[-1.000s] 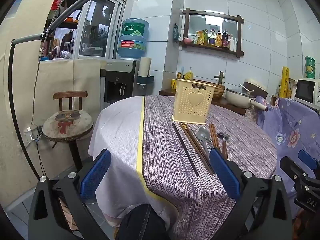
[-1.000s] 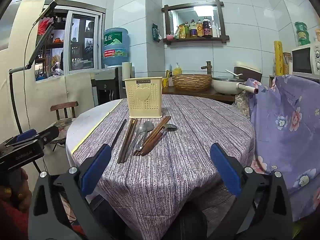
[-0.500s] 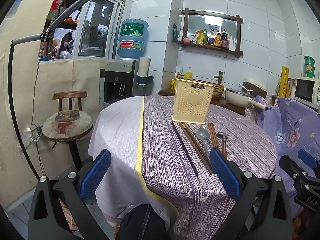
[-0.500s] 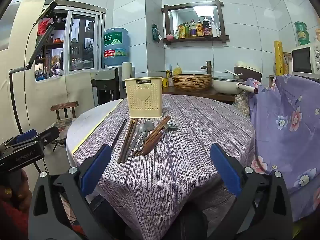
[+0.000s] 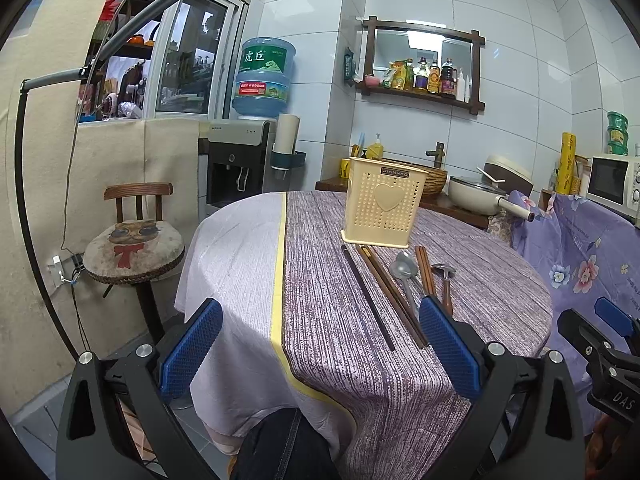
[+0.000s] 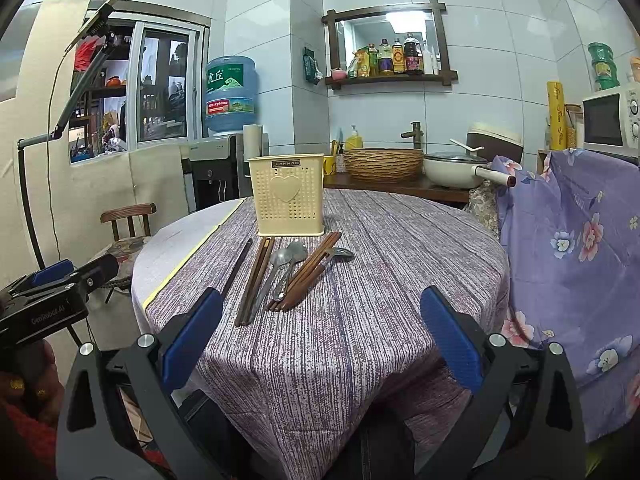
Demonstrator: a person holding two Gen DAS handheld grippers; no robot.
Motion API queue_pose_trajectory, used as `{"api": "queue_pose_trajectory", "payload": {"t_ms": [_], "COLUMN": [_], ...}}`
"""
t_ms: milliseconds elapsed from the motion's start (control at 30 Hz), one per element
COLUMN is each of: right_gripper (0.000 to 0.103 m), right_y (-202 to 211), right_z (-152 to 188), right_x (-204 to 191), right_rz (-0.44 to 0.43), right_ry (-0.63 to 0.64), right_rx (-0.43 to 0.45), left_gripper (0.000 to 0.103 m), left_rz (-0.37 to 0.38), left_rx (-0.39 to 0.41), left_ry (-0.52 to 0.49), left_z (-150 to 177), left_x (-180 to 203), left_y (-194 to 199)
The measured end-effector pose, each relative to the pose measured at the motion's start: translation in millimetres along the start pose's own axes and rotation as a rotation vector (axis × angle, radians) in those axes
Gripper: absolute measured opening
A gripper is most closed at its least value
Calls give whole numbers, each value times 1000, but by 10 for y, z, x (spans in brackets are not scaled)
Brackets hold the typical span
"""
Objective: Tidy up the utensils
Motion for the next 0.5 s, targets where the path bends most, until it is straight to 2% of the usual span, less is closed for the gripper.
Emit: {"api": "queue_pose_trajectory", "payload": {"t_ms": [500], "right_gripper": [98], "right_y": [11], "right_z": [-14], "right_x": [9], "right_rz": [0], "right_ry": [-2], "right_rx": [0], "left_gripper": [98], "left_rz": [2], "left_rx": [0], "left_ry": [0], "left_z": [-5], "left_x": [36], "left_y": [-20]}}
Point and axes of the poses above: each gripper's, at about its wrist camera, not at the fingertips, and y roughly against the way its jaws point, x to its right, z to its underside, the point moved 9 cm from there along -y, roughly the way its jaws point, and after that the axes turned 1 degree about y, right-handed, at the moved point
